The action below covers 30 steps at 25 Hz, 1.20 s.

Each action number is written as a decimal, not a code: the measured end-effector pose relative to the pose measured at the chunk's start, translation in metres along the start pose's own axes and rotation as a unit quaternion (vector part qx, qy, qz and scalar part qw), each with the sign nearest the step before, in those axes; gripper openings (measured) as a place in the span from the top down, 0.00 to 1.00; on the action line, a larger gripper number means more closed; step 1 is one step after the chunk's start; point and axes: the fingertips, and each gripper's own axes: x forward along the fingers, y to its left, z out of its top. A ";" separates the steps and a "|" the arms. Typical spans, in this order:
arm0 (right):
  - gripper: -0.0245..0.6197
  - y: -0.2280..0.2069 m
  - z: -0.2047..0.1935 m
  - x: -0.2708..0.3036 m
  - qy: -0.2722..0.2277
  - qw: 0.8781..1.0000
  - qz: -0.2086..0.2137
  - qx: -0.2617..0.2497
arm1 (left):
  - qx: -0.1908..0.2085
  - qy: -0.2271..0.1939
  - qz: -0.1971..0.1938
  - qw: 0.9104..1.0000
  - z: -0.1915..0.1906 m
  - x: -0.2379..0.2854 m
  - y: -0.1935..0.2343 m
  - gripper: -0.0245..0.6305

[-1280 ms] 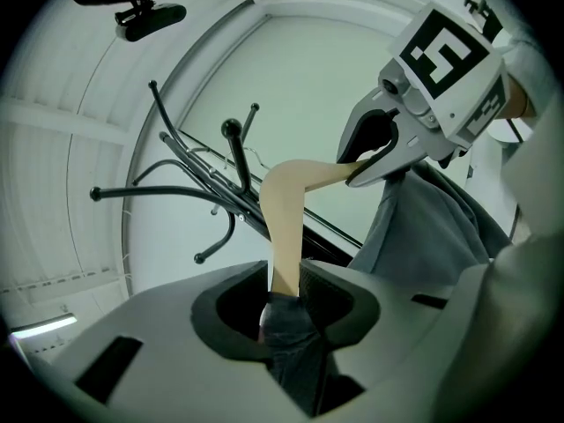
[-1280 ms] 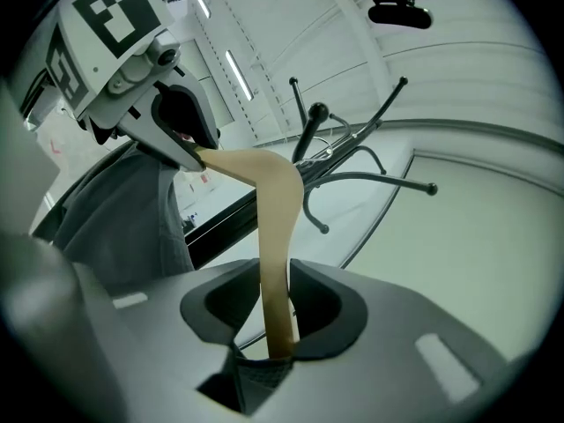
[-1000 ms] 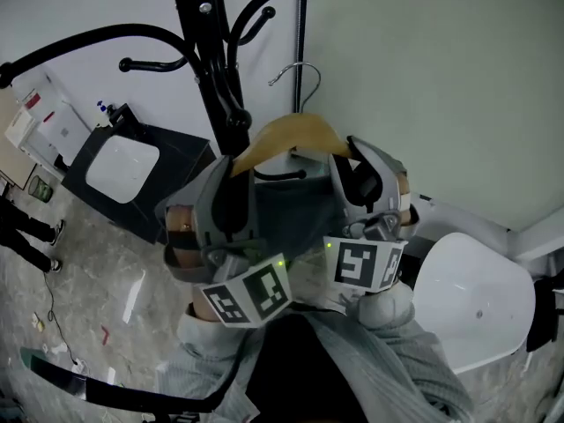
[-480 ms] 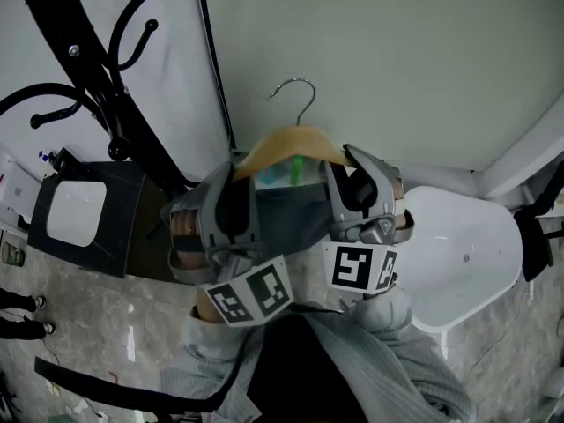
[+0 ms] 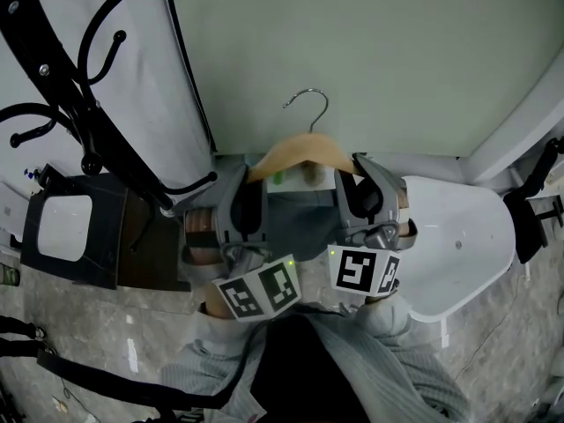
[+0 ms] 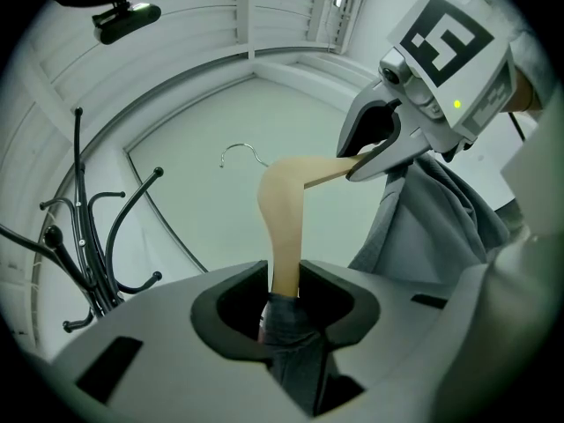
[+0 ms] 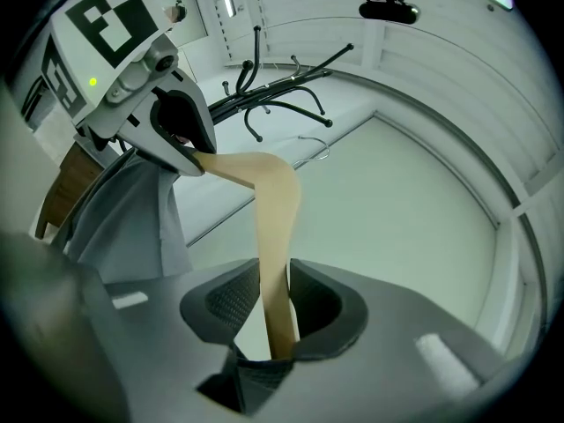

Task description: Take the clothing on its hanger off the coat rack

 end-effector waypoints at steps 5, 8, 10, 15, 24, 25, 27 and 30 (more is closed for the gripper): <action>0.80 -0.004 -0.008 -0.002 0.009 1.000 -0.003 0.005 | 0.007 -0.005 -0.006 1.000 0.007 0.003 -0.006 0.80; 0.80 -0.003 -0.012 -0.001 0.011 1.000 0.002 0.011 | 0.014 0.000 -0.009 1.000 0.008 0.005 -0.008 0.80; 0.80 -0.004 -0.015 -0.001 0.011 1.000 0.005 0.015 | 0.019 0.002 -0.011 1.000 0.010 0.006 -0.010 0.80; 0.80 -0.005 -0.020 0.000 0.007 1.000 0.010 0.022 | 0.023 0.006 -0.009 1.000 0.013 0.008 -0.012 0.80; 0.80 -0.001 -0.020 0.007 -0.006 0.999 0.019 0.027 | 0.023 0.024 -0.001 0.999 0.007 0.013 -0.013 0.80; 0.80 0.000 -0.021 0.008 -0.007 0.999 0.020 0.027 | 0.024 0.026 -0.001 0.999 0.006 0.014 -0.013 0.80; 0.80 0.002 -0.020 0.010 -0.009 0.999 0.021 0.027 | 0.026 0.028 -0.001 0.999 0.003 0.015 -0.014 0.80; 0.80 0.005 -0.021 0.013 -0.010 0.999 0.021 0.026 | 0.028 0.028 -0.002 0.999 -0.001 0.018 -0.014 0.80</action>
